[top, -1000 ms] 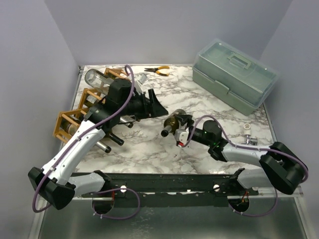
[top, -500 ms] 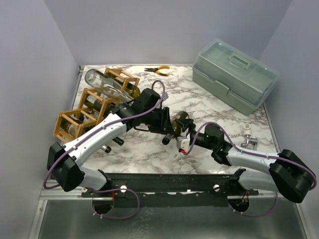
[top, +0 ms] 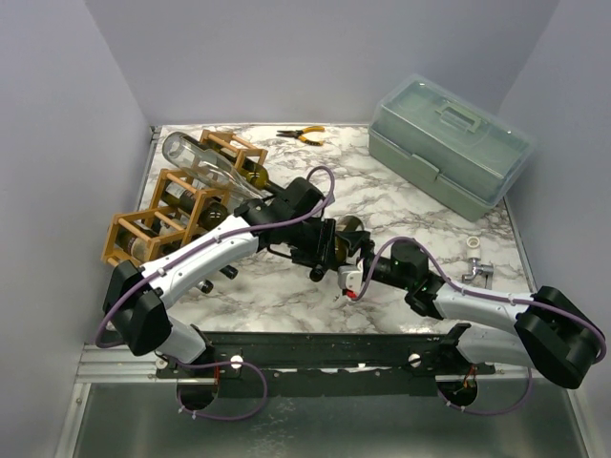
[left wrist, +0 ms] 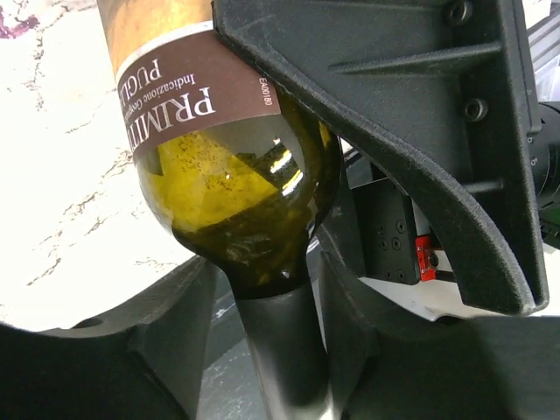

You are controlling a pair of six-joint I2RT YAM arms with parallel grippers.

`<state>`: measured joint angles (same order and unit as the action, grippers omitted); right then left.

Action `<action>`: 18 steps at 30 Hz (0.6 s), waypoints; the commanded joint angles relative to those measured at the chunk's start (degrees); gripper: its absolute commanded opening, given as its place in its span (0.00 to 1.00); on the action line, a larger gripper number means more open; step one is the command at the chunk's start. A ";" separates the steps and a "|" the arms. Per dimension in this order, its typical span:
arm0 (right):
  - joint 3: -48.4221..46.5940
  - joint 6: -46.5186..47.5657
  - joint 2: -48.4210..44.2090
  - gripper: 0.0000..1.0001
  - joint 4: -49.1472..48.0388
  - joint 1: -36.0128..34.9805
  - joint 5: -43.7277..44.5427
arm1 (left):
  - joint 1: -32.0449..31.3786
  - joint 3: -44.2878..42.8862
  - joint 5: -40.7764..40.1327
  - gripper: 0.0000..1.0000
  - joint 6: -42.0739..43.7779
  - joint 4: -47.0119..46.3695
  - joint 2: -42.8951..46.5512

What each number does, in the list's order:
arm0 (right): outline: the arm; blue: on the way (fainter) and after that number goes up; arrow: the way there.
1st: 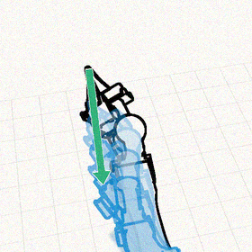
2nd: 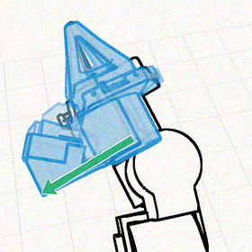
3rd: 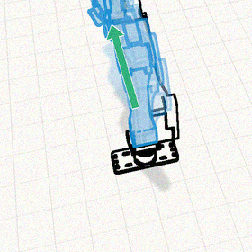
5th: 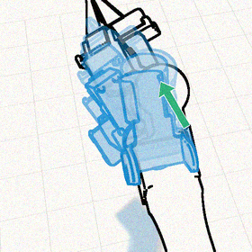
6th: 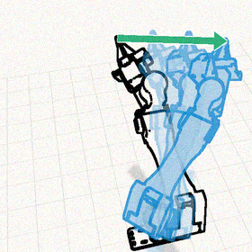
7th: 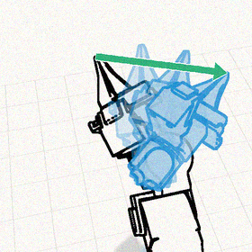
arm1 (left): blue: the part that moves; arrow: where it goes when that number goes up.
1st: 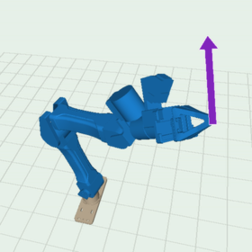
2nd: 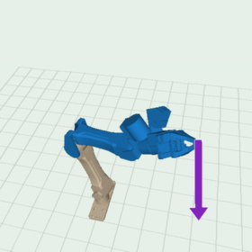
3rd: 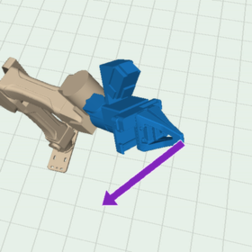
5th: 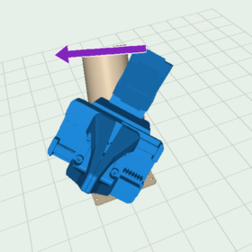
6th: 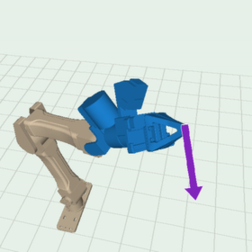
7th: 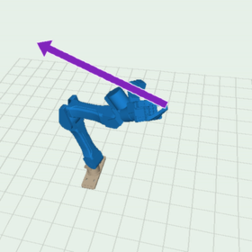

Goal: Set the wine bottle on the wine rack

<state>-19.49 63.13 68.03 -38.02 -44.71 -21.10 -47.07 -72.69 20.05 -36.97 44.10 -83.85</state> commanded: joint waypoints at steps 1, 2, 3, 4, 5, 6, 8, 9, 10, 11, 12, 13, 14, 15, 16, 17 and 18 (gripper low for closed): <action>-0.47 1.88 -0.89 0.00 -9.41 -0.64 0.47 | -0.61 -1.41 1.53 0.38 1.68 1.34 -1.48; -0.34 1.78 -0.85 0.00 -9.80 -0.73 0.76 | -0.81 -2.02 1.53 0.22 2.01 1.37 -1.81; -0.14 1.73 -0.75 0.00 -10.24 -0.73 0.86 | -1.14 -2.54 0.89 0.06 2.37 1.38 -1.81; -0.03 1.87 -0.71 0.02 -10.51 -0.81 1.04 | -1.69 -3.16 -0.63 0.00 3.02 1.35 -1.50; 0.02 1.90 -0.78 0.14 -10.46 -0.88 1.12 | -2.54 -3.85 -2.39 0.00 3.99 1.33 -1.00; -0.10 1.94 -0.94 0.29 -10.09 -1.07 1.48 | -3.54 -5.09 -3.64 0.00 5.37 1.42 -0.54; 0.57 1.56 -0.75 0.47 -12.44 -1.17 2.88 | -4.63 -7.22 -6.02 0.00 5.75 1.53 0.45; 1.49 1.33 -0.51 0.63 -15.69 -1.29 3.91 | -4.94 -8.21 -7.82 0.00 5.60 1.48 0.98; 2.49 0.71 -0.24 0.99 -19.01 -1.43 5.24 | -5.16 -9.13 -9.49 0.00 5.88 1.39 1.56; 3.38 -0.01 -0.10 1.00 -22.93 -1.52 6.05 | -5.45 -10.20 -12.11 0.00 6.18 1.40 1.88; 4.24 -0.74 -0.15 1.00 -25.57 -1.59 6.50 | -5.49 -11.08 -14.67 0.00 6.56 1.43 2.23; 4.73 -1.17 -0.59 1.00 -27.62 -1.61 6.99 | -5.50 -12.13 -16.83 0.00 7.21 1.35 2.50; 5.12 -1.66 -1.31 1.00 -28.63 -1.69 7.57 | -5.51 -13.14 -19.29 0.00 7.93 1.41 2.79; 5.36 -1.89 -2.27 1.00 -29.35 -1.70 8.70 | -5.52 -14.59 -21.99 0.00 8.82 1.43 3.01; 5.79 -2.43 -3.13 1.00 -30.68 -1.70 9.60 | -5.55 -15.88 -24.64 0.00 9.60 1.35 3.10; 6.34 -3.71 -4.02 1.00 -32.48 -1.69 10.81 | -5.52 -17.68 -28.11 0.00 10.55 1.34 3.22; 6.87 -4.81 -4.57 1.00 -35.01 -1.70 11.94 | -5.53 -19.27 -30.93 0.00 11.38 1.34 3.30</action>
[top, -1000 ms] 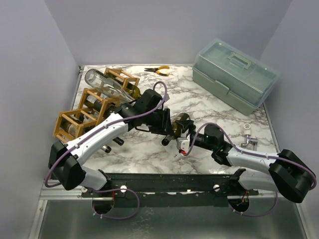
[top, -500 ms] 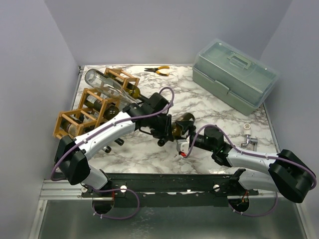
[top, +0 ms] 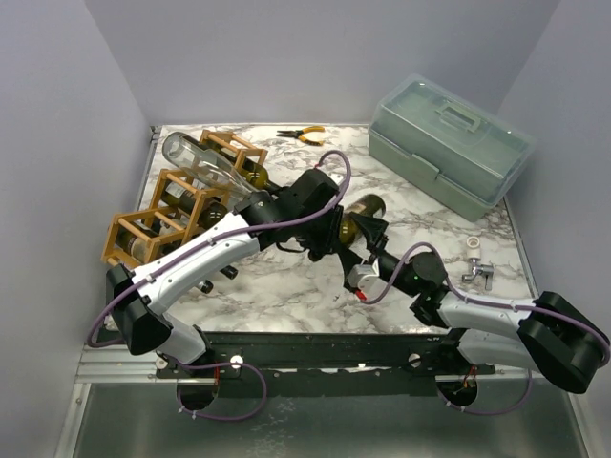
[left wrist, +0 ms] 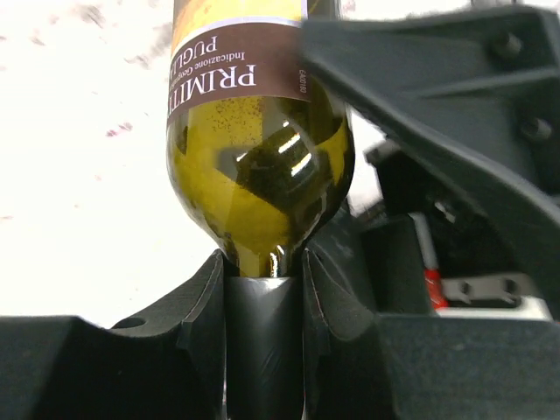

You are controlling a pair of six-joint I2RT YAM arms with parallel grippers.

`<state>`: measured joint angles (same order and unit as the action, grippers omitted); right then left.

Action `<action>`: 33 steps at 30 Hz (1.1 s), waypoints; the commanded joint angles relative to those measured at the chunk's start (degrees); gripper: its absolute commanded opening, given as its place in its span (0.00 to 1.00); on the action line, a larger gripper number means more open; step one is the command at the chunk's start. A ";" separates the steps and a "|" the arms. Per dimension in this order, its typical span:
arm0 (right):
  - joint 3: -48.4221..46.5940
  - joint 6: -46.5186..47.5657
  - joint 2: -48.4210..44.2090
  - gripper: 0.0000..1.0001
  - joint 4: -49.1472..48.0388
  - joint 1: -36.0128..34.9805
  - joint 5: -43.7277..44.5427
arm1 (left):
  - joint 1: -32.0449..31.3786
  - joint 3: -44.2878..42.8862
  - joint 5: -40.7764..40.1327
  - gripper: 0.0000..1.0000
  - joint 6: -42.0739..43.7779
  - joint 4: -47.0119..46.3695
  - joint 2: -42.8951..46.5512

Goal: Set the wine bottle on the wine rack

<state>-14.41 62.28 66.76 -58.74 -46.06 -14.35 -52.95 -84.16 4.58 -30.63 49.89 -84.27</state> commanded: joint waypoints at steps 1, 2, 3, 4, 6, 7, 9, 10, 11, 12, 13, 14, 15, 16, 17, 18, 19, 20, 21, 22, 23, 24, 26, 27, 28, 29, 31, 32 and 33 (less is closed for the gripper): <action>2.50 -5.19 -4.01 1.00 -16.63 -0.34 6.12 | 0.39 -9.86 -18.11 0.00 6.48 -4.53 3.66; 3.07 -5.92 -4.38 1.00 -18.71 -0.34 6.49 | 0.35 -12.07 -20.71 0.00 8.06 -4.54 3.37; 3.40 -6.47 -5.03 1.00 -19.76 -0.36 6.62 | 0.39 -13.81 -23.88 0.00 9.17 -4.54 2.91; 3.51 -6.91 -5.53 1.00 -20.05 -0.34 6.40 | 0.39 -15.96 -26.25 0.00 10.85 -4.54 2.44; 3.10 -7.42 -6.83 1.00 -18.09 -0.39 5.99 | 0.37 -19.90 -31.74 0.00 13.87 -4.47 1.54; 2.79 -7.52 -7.14 1.00 -16.79 -0.34 6.19 | 0.39 -21.48 -34.53 0.00 14.98 -4.25 1.25; 2.46 -7.86 -7.27 1.00 -16.26 -0.34 7.13 | 0.39 -23.73 -41.30 0.00 16.68 -3.97 1.60; 2.60 -8.11 -7.06 1.00 -16.90 -0.34 7.58 | 0.39 -24.30 -45.71 0.00 16.82 -3.86 2.29; 2.70 -8.29 -6.92 1.00 -17.70 -0.34 7.81 | 0.39 -24.55 -48.99 0.00 17.54 -3.68 2.92; 2.70 -8.62 -6.59 1.00 -18.25 -0.34 7.93 | 0.39 -24.57 -52.72 0.00 18.15 -3.42 3.86; 2.70 -8.67 -6.24 1.00 -18.52 -0.34 7.97 | 0.39 -24.37 -55.65 0.00 18.40 -3.17 4.83; 2.57 -8.79 -5.98 1.00 -18.47 -0.34 7.93 | 0.39 -23.95 -58.51 0.00 18.42 -2.96 6.22; 2.51 -8.97 -5.65 1.00 -18.49 -0.30 8.02 | 0.39 -23.16 -61.03 0.00 18.41 -2.96 7.45; 2.39 -9.10 -5.36 1.00 -18.46 -0.30 8.11 | 0.38 -22.51 -63.20 0.00 18.42 -3.05 8.84; 2.23 -9.19 -5.05 1.00 -18.38 -0.34 8.26 | 0.39 -21.80 -65.75 0.00 18.50 -3.00 10.18; 2.07 -9.38 -4.77 1.00 -18.44 -0.34 8.55 | 0.39 -21.27 -67.97 0.00 18.69 -2.96 11.22; 1.88 -9.64 -4.48 1.00 -18.47 -0.36 8.84 | 0.39 -20.39 -70.10 0.00 18.74 -2.91 12.61; 1.73 -10.08 -4.24 1.00 -18.64 -0.34 9.34 | 0.39 -19.47 -72.33 0.00 18.34 -2.91 13.84; 1.50 -10.73 -3.95 1.00 -18.97 -0.32 9.94 | 0.39 -18.31 -74.14 0.00 17.70 -2.79 15.44; 1.45 -11.51 -3.69 1.00 -19.55 -0.34 10.56 | 0.39 -17.30 -76.31 0.00 16.97 -2.41 16.75; 1.35 -12.66 -3.59 1.00 -20.25 -0.30 11.36 | 0.38 -15.97 -77.74 0.00 15.93 -1.58 18.17; 1.33 -13.67 -3.50 1.00 -21.10 -0.34 11.95 | 0.37 -15.09 -78.95 0.00 12.95 0.44 19.30; 1.11 -15.72 -3.74 1.00 -21.77 -0.34 13.44 | 0.39 -13.82 -79.81 0.00 5.63 6.50 21.36; 0.75 -16.60 -3.84 1.00 -21.33 -0.36 14.01 | 0.38 -13.44 -79.75 0.00 0.85 10.45 22.03; 0.18 -17.40 -3.91 1.00 -20.67 -0.34 16.02 | 0.39 -13.32 -79.47 0.00 -4.04 14.40 22.59; -0.26 -17.81 -3.87 1.00 -19.63 -0.34 16.99 | 0.35 -13.21 -79.42 0.00 -9.28 18.69 22.90; -0.70 -18.02 -3.69 1.00 -18.85 -0.39 17.41 | 0.38 -12.01 -79.17 0.00 -17.05 24.09 23.60; -0.75 -18.32 -3.53 1.00 -19.09 -0.34 17.22 | 0.38 -10.70 -78.96 0.00 -19.47 25.11 24.05; -0.70 -18.54 -3.42 1.00 -19.22 -0.34 16.97 | 0.37 -9.51 -78.74 0.00 -21.85 25.53 24.43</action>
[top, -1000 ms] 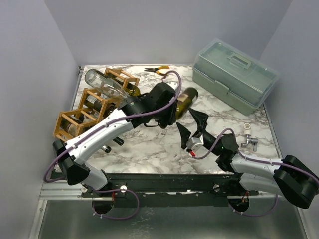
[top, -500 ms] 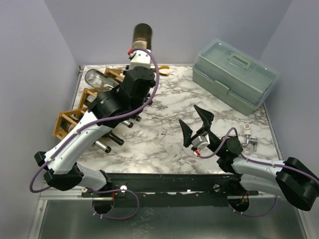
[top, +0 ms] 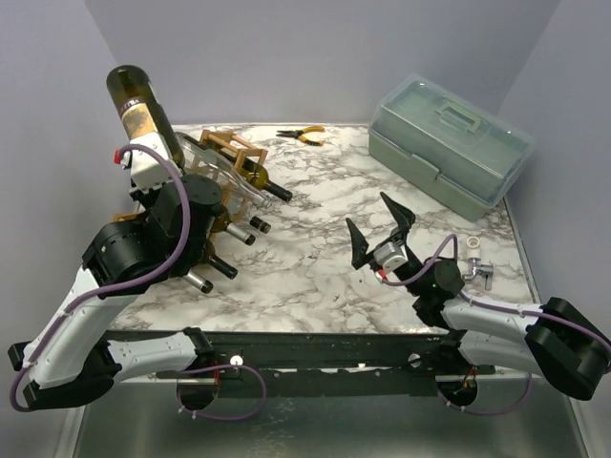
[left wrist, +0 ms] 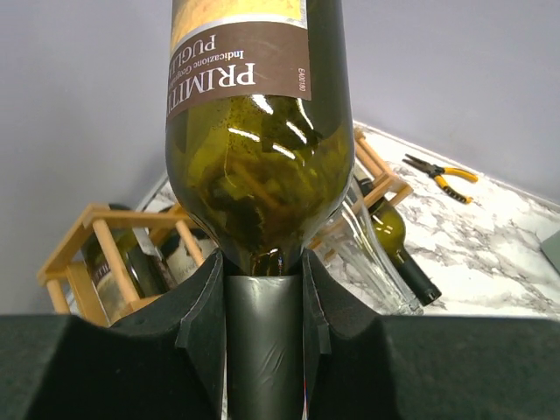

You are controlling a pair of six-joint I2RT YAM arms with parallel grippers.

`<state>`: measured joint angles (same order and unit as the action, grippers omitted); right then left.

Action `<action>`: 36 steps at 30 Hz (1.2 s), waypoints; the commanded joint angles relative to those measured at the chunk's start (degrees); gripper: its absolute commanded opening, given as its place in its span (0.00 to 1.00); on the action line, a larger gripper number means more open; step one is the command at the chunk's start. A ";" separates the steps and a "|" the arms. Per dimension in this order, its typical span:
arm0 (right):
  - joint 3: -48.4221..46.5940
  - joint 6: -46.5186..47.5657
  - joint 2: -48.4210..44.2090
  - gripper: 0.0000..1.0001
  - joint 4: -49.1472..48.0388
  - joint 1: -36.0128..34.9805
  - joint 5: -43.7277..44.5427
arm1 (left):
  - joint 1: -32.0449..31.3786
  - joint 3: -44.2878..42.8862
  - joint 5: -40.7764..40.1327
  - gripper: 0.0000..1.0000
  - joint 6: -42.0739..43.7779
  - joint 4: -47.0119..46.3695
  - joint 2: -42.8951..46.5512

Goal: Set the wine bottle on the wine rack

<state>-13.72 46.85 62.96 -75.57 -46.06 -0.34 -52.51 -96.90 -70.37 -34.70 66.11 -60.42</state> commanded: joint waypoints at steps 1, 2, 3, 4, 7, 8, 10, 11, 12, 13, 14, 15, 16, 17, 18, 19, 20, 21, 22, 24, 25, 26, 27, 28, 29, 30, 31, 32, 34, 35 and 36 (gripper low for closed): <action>-1.50 -3.20 0.45 1.00 -2.30 -0.33 2.71 | -0.05 4.58 -3.36 0.00 -20.23 10.19 1.04; -1.49 -3.36 0.64 1.00 -2.17 -0.34 2.63 | -0.05 5.67 -3.35 0.00 -24.07 11.34 1.33; -1.49 -3.58 0.83 1.00 -2.21 -0.35 2.69 | -0.05 7.12 -3.38 0.00 -27.94 13.01 1.89; -1.64 -3.69 1.21 1.00 -2.27 -0.36 2.72 | -0.05 8.33 -3.37 0.00 -32.40 14.25 2.49; -1.71 -4.24 1.46 1.00 -2.51 -0.34 2.46 | 0.04 12.21 -3.14 0.00 -38.47 15.41 4.37; -1.77 -4.45 1.39 1.00 -2.26 -0.34 2.28 | 0.04 13.30 -3.19 0.00 -40.45 16.16 4.90; -2.01 -5.14 1.21 1.00 -1.62 -0.34 2.25 | -0.01 16.28 -4.08 0.00 -45.38 18.15 5.76; -2.25 -5.66 1.20 1.00 -1.37 -0.33 2.42 | 0.04 17.44 -4.29 0.00 -49.00 20.00 6.15; -2.43 -6.37 1.14 1.00 -1.00 -0.39 2.61 | 0.11 18.81 -4.70 0.00 -51.07 21.15 6.65; -2.67 -6.85 0.79 1.00 -0.50 -0.34 2.63 | 0.13 19.87 -4.94 0.00 -52.13 21.30 7.07; -2.88 -7.51 0.33 1.00 0.51 -0.34 2.64 | 0.19 21.03 -4.98 0.00 -53.84 21.85 7.57; -3.32 -8.59 -0.26 1.00 1.67 -0.34 2.73 | 0.29 22.07 -4.87 0.00 -55.65 22.40 7.96; -4.03 -10.45 -0.90 1.00 3.32 -0.34 3.50 | 0.34 23.33 -4.65 0.00 -57.53 22.81 8.49; -5.05 -12.05 -1.50 1.00 4.99 -0.35 4.71 | 0.38 24.59 -4.31 0.00 -58.99 23.01 8.94; -5.77 -13.62 -2.26 1.00 6.96 -0.34 5.86 | 0.38 26.11 -4.25 0.00 -59.92 22.47 9.38; -6.36 -14.42 -2.77 1.00 8.27 -0.34 6.30 | 0.42 27.49 -4.54 0.00 -59.98 21.38 9.89; -6.64 -14.91 -3.21 1.00 9.35 -0.32 6.48 | 0.47 28.95 -4.79 0.00 -59.44 19.67 10.08; -6.76 -15.02 -3.45 1.00 9.63 -0.34 6.36 | 0.48 30.18 -5.14 0.00 -59.33 18.54 10.38; -6.56 -14.95 -3.63 1.00 9.52 -0.34 6.21 | 0.61 31.43 -5.40 0.00 -59.36 17.28 10.56; -5.88 -14.96 -3.68 1.00 8.20 -0.34 5.73 | 0.96 33.52 -5.51 0.00 -59.35 15.02 11.09; -5.66 -14.95 -3.57 1.00 7.67 -0.34 5.78 | 1.34 34.55 -5.17 0.00 -58.55 13.19 11.29; -5.49 -14.95 -3.58 1.00 7.55 -0.35 5.62 | 1.79 35.41 -4.60 0.00 -57.44 11.36 11.35; -5.45 -14.96 -3.47 1.00 7.61 -0.34 5.45 | 2.41 36.44 -4.28 0.00 -56.58 9.51 11.46; -5.44 -14.92 -3.41 1.00 7.63 -0.34 5.32 | 3.32 37.19 -3.73 0.00 -55.86 8.07 11.47; -5.61 -15.01 -3.14 1.00 7.63 -0.34 5.38 | 4.25 38.10 -3.11 0.00 -53.67 5.69 11.43; -5.75 -15.45 -2.97 1.00 7.61 -0.35 5.54 | 5.72 38.63 -2.09 0.00 -51.43 3.44 11.31; -5.92 -16.09 -2.86 1.00 7.52 -0.36 5.97 | 7.21 39.22 -0.64 0.00 -49.50 1.18 11.16; -6.04 -17.10 -2.79 1.00 7.25 -0.34 6.55 | 9.34 39.67 0.83 0.00 -48.42 -0.40 10.94; -6.22 -20.15 -3.00 1.00 6.31 -0.34 8.37 | 13.27 40.56 4.39 0.00 -46.33 -3.25 10.72; -6.15 -21.76 -3.03 1.00 5.63 -0.32 9.71 | 15.07 41.34 6.37 0.00 -44.85 -5.12 10.70; -6.23 -23.20 -3.37 1.00 5.45 -0.34 10.94 | 16.21 42.14 8.04 0.00 -43.13 -7.36 10.53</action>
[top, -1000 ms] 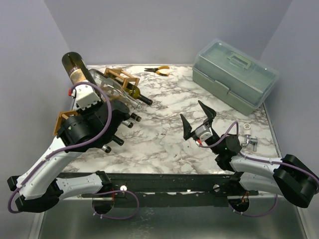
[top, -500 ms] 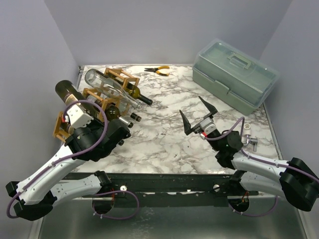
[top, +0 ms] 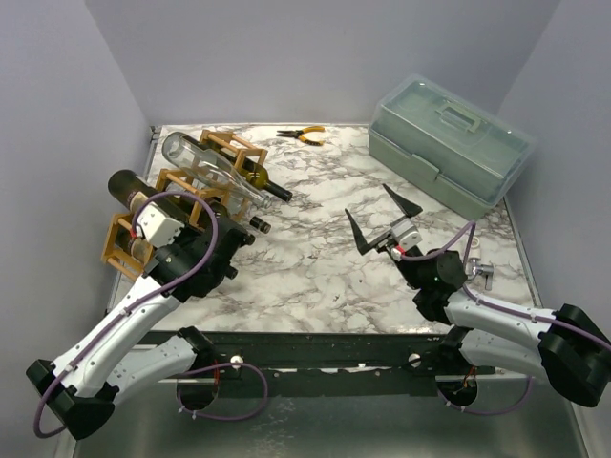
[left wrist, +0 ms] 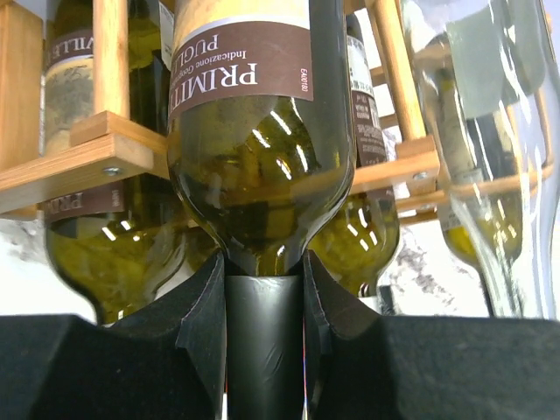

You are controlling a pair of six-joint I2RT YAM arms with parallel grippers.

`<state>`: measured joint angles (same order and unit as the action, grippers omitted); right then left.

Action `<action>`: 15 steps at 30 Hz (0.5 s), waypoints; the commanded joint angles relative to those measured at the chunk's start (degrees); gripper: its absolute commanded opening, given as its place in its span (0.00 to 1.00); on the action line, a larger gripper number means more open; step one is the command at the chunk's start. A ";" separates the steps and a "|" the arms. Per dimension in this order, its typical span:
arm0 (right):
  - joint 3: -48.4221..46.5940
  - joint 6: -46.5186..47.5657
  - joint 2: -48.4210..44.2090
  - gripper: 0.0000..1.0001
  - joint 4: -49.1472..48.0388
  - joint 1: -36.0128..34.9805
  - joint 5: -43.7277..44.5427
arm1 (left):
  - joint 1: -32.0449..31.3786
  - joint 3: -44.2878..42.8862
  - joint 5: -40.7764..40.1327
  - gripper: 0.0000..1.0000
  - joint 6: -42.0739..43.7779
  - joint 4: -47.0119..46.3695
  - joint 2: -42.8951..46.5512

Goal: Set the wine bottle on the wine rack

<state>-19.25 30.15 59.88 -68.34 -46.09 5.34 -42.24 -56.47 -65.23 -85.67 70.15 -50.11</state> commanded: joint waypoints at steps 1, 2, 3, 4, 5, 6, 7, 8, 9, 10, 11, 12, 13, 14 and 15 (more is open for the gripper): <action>-0.92 -7.41 -0.97 1.00 -1.23 -0.32 6.67 | 7.08 2.30 4.77 0.00 8.63 -12.93 -0.09; -1.18 -8.85 -1.84 1.00 -0.78 -0.32 8.52 | 7.71 2.91 6.37 0.00 9.10 -14.14 -0.55; -1.50 -10.85 -3.14 1.00 -0.14 -0.32 11.04 | 8.30 3.17 7.40 0.00 8.70 -14.46 -1.18; -2.34 -13.72 -4.37 1.00 1.63 -0.32 13.63 | 8.67 3.36 8.48 0.01 8.29 -14.57 -1.63; -3.54 -16.28 -5.90 1.00 5.04 -0.36 16.89 | 8.98 3.38 9.25 0.03 8.03 -14.68 -2.15; -5.51 -19.01 -7.40 1.00 9.34 -0.32 19.45 | 9.08 3.46 9.93 0.05 7.86 -14.69 -2.43; -7.01 -21.17 -9.09 1.00 14.64 -0.32 22.27 | 9.10 3.54 10.50 0.06 7.57 -14.69 -2.63; -8.59 -24.27 -10.48 1.00 18.70 -0.32 24.81 | 9.15 3.61 11.30 0.06 7.47 -14.76 -2.71; -9.54 -26.63 -12.15 1.00 23.00 -0.32 26.61 | 9.15 3.71 12.14 0.06 7.33 -14.78 -2.61; -10.02 -28.29 -13.66 1.00 25.53 -0.32 26.83 | 9.10 3.78 12.71 0.07 7.30 -14.78 -2.53; -10.12 -28.82 -15.54 1.00 27.19 -0.32 26.39 | 9.12 3.86 13.51 0.10 7.28 -14.78 -2.29; -10.32 -29.67 -17.47 1.00 28.95 -0.32 26.33 | 9.11 3.91 14.21 0.16 7.20 -14.78 -1.99; -10.93 -32.08 -18.90 1.00 31.53 -0.32 26.12 | 9.12 3.98 15.14 0.23 7.33 -14.78 -1.62; -11.59 -33.69 -20.32 1.00 33.73 -0.32 27.09 | 9.18 3.97 15.89 0.33 7.29 -14.78 -1.26; -12.68 -35.53 -21.04 1.00 35.92 -0.32 28.23 | 9.19 3.95 16.84 0.44 7.44 -14.78 -0.77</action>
<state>-29.19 4.95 42.50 -45.95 -46.09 27.29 -33.10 -53.63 -55.77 -79.20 55.35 -52.40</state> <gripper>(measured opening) 0.998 0.329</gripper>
